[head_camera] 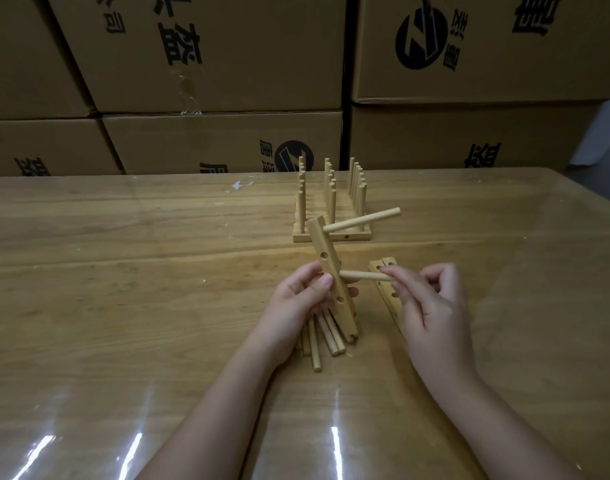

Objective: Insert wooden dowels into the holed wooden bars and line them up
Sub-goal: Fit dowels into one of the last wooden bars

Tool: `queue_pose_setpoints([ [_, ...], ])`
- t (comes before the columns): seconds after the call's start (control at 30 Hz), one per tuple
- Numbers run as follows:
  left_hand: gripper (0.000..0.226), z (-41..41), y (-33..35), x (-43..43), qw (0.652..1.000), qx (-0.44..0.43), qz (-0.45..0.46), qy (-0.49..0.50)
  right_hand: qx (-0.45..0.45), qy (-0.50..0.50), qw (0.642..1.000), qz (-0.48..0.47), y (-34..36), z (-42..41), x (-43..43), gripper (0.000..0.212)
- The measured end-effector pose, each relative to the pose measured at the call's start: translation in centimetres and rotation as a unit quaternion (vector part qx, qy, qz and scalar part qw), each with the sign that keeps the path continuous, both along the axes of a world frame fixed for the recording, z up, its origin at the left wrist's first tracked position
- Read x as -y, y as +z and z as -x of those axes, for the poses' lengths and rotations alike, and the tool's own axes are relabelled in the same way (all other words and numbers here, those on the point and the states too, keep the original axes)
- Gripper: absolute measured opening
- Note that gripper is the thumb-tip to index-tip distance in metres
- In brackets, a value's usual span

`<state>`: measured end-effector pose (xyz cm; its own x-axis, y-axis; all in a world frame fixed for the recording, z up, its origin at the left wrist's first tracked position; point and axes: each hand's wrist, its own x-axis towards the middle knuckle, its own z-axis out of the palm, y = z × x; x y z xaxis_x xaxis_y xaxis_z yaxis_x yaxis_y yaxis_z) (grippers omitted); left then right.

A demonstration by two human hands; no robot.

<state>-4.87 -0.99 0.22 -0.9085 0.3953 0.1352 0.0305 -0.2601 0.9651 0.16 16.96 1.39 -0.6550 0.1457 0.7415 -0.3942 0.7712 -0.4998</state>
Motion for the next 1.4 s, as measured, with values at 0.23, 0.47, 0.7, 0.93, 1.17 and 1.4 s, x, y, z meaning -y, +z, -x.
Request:
queue_pose_setpoints([
  [0.23,0.039,-0.15,0.05,0.23,1.000,-0.007,0.019,-0.019,-0.050,-0.050,0.996,-0.054,0.09,-0.46,0.33,0.039],
  [0.47,0.044,-0.42,0.34,0.33,0.998,-0.014,0.047,-0.038,-0.051,-0.047,0.996,-0.060,-0.02,-0.66,0.35,0.038],
  [0.7,0.039,-0.36,0.49,0.37,0.998,-0.007,0.045,-0.039,-0.040,-0.028,0.997,-0.058,0.06,-0.51,0.44,0.028],
  [0.93,0.030,-0.40,0.57,0.30,1.000,0.006,0.003,-0.015,0.002,0.029,0.997,0.074,0.27,-0.81,0.35,0.040],
  [1.17,0.027,-0.28,0.51,0.32,1.000,0.014,-0.014,-0.004,-0.046,0.031,0.993,0.102,0.48,-0.52,0.11,0.025],
  [1.4,0.026,-0.33,0.40,0.28,1.000,0.011,-0.015,-0.001,-0.057,0.045,0.993,0.090,0.20,-0.49,0.24,0.030],
])
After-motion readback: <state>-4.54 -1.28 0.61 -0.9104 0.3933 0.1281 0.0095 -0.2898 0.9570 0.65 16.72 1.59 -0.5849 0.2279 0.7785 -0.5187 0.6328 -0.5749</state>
